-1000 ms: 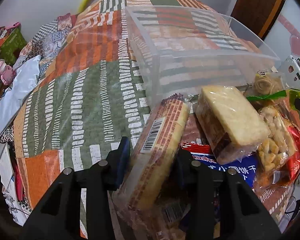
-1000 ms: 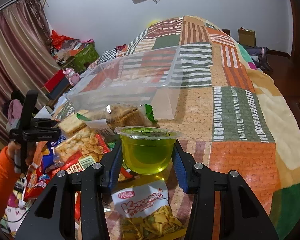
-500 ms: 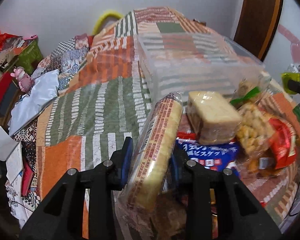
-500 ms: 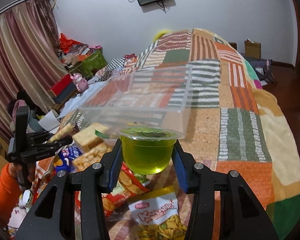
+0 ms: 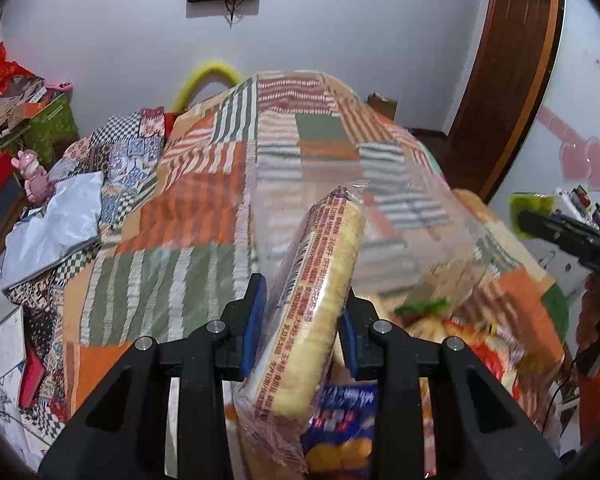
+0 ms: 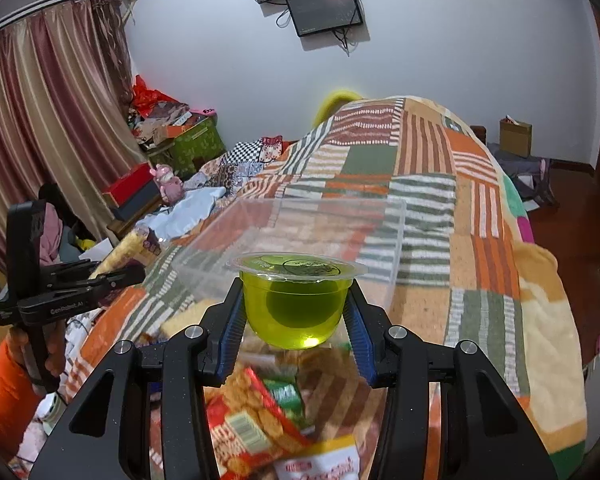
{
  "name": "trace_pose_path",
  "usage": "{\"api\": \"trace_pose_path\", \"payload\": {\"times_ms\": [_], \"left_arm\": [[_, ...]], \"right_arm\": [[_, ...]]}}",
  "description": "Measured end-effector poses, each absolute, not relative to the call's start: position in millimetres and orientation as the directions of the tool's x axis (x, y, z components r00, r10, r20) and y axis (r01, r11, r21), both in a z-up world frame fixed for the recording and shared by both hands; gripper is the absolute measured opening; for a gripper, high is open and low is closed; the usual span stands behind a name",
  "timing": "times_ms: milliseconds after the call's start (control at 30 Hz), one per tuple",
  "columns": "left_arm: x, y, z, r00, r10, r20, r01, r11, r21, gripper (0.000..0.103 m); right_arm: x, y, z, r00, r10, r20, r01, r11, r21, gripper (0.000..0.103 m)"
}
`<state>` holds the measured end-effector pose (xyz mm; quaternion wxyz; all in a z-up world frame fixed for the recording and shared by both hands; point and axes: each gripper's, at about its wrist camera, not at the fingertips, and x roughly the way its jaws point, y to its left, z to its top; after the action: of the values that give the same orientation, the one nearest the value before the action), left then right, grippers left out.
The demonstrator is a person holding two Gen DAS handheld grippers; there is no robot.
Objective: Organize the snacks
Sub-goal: 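Lift the jelly cup with the right tool while the left tool carries the wafer pack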
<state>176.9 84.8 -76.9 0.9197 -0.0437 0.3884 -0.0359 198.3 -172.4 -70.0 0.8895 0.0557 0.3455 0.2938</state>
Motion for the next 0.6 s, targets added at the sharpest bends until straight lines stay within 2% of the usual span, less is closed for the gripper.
{"api": "trace_pose_path", "payload": {"times_ms": [33, 100, 600], "left_arm": [[181.1, 82.8, -75.4, 0.699, -0.102, -0.708, 0.036, 0.994, -0.108, 0.033], [190.2, 77.9, -73.1, 0.700, -0.108, -0.706, 0.046, 0.993, -0.107, 0.023], [243.0, 76.9, -87.3, 0.670, -0.175, -0.721, 0.054, 0.981, -0.188, 0.022]], "right_arm": [[200.8, -170.7, -69.1, 0.590, 0.562, -0.580, -0.485, 0.821, 0.302, 0.044], [208.3, -167.8, -68.7, 0.589, 0.560, -0.582, -0.482, 0.822, 0.303, 0.043], [253.8, -153.4, -93.8, 0.548, 0.537, -0.641, -0.448, 0.836, 0.318, 0.043]]}}
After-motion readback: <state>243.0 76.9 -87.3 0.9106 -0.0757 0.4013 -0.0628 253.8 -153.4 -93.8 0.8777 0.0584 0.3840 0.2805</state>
